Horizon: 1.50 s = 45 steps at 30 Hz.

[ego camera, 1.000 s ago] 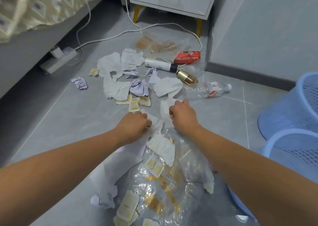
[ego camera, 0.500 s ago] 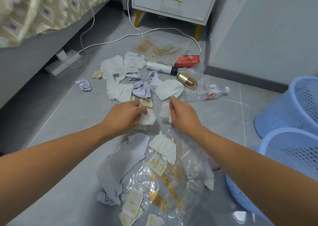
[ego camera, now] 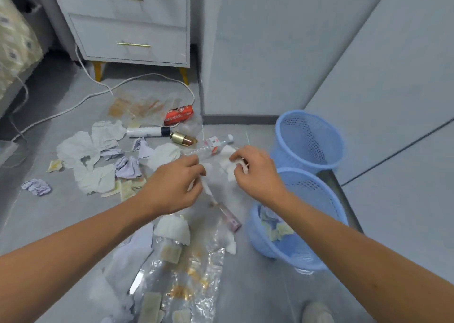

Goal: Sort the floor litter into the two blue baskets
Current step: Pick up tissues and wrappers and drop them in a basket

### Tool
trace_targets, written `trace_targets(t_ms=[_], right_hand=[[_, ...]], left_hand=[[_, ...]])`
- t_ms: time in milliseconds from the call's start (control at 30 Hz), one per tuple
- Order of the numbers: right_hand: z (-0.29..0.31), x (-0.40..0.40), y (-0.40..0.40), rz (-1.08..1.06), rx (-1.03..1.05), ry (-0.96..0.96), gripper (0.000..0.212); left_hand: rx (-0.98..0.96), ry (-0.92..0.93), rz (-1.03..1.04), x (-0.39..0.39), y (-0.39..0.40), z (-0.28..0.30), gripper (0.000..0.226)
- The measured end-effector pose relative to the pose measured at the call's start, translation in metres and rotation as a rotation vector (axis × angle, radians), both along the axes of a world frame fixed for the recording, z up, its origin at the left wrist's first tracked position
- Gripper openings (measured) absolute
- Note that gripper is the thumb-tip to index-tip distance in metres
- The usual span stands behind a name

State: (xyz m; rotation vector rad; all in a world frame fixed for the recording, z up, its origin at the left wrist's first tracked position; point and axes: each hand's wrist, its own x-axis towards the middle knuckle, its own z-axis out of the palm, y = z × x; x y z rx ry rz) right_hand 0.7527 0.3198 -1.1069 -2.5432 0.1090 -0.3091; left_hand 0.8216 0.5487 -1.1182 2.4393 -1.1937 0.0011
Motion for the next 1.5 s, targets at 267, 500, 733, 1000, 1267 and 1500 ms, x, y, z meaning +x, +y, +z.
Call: trace_targets(t_ms=[267, 500, 733, 1000, 1267, 1500], right_hand=[[0.019, -0.128, -0.098, -0.367, -0.17, -0.149, 0.016], [-0.03, -0.182, -0.113, -0.321, -0.242, 0.3, 0.044], [-0.018, -0.139, -0.094, -0.329, -0.28, 0.048, 0.027], [-0.031, -0.021, 0.003, -0.022, -0.194, 0.062, 0.016], [-0.137, 0.066, 0.087, 0.223, -0.284, 0.451, 0.034], [-0.211, 0.11, 0.095, 0.295, -0.377, 0.531, 0.059]], left_hand=[[-0.21, -0.048, -0.223, -0.069, -0.147, 0.019, 0.026], [0.364, 0.168, -0.384, -0.115, -0.203, -0.023, 0.047], [-0.043, 0.008, -0.395, -0.095, -0.158, -0.02, 0.023], [-0.123, 0.129, 0.155, -0.035, -0.032, -0.05, 0.018], [0.191, 0.311, 0.647, -0.011, 0.098, -0.153, 0.039], [0.24, 0.365, 0.774, -0.001, 0.118, -0.215, 0.037]])
